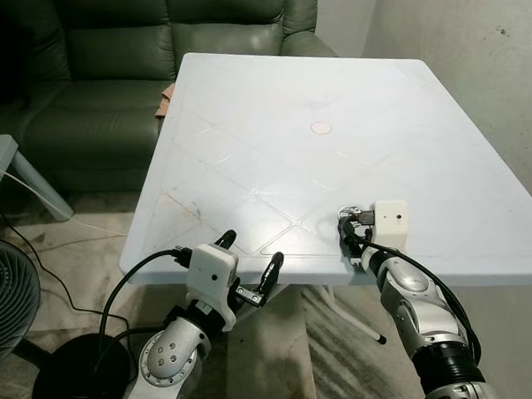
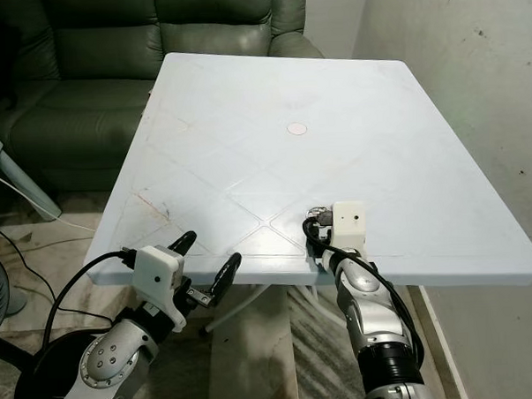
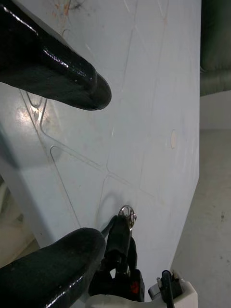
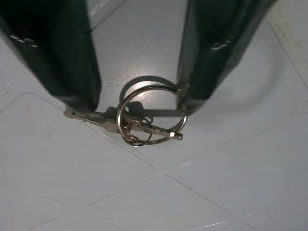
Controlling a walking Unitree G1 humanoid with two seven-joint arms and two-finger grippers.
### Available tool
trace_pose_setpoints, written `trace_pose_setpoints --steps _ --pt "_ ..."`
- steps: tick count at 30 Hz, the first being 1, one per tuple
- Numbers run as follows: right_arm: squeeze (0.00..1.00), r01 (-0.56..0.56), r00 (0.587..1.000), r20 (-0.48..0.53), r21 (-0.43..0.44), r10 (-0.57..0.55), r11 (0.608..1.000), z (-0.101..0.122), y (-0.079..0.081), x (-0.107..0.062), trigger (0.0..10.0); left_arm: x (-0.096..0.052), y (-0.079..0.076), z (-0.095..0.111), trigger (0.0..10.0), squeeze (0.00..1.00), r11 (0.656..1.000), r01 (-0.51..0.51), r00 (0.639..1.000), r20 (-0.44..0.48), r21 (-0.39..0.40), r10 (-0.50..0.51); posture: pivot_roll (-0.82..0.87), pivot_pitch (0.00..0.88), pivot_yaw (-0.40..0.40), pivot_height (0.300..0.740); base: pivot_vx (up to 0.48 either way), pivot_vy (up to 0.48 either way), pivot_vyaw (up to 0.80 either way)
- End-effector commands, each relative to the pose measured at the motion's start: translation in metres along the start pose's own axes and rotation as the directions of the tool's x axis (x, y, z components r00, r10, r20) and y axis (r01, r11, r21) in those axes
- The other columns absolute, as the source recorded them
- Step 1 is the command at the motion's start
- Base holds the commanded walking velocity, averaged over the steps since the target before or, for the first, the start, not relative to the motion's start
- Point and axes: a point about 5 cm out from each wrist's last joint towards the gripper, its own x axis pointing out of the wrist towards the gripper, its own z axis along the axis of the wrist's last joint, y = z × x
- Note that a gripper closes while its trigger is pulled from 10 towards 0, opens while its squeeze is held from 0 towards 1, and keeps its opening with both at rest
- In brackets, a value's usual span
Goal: Hang keys on a hook
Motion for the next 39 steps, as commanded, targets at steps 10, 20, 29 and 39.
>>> trace_pose_setpoints --steps 10,20,29,39 --pt "0.00 -0.006 1.000 -0.010 -0.012 0.006 1.000 -0.0009 0.0018 -0.0016 2.3 -0.0014 0.0003 0.0041 10.0 0.00 1.000 -0.010 1.000 0.010 0.006 0.010 0.06 0.108 -0.059 0.740 0.000 0.000 0.00" --pt "0.00 0.001 1.000 -0.003 -0.017 -0.001 1.000 0.0011 0.0005 -0.0008 0.0 -0.0017 0.0005 0.0033 10.0 0.00 1.000 -0.017 1.000 0.008 0.006 0.017 0.06 0.112 -0.060 0.740 0.000 0.000 0.00" --pt "0.00 0.005 1.000 0.003 -0.013 -0.005 1.000 0.0035 0.0003 0.0003 0.0 -0.0012 0.0003 0.0038 10.0 0.00 1.000 -0.020 1.000 0.010 0.005 0.020 0.06 0.116 -0.063 0.740 0.000 0.000 0.00" --pt "0.00 0.001 1.000 0.023 -0.013 -0.001 1.000 0.0079 -0.0005 0.0010 0.0 -0.0007 0.0004 0.0044 10.0 0.00 1.000 -0.024 1.000 0.013 0.006 0.024 0.06 0.116 -0.066 0.740 0.000 0.000 0.00"
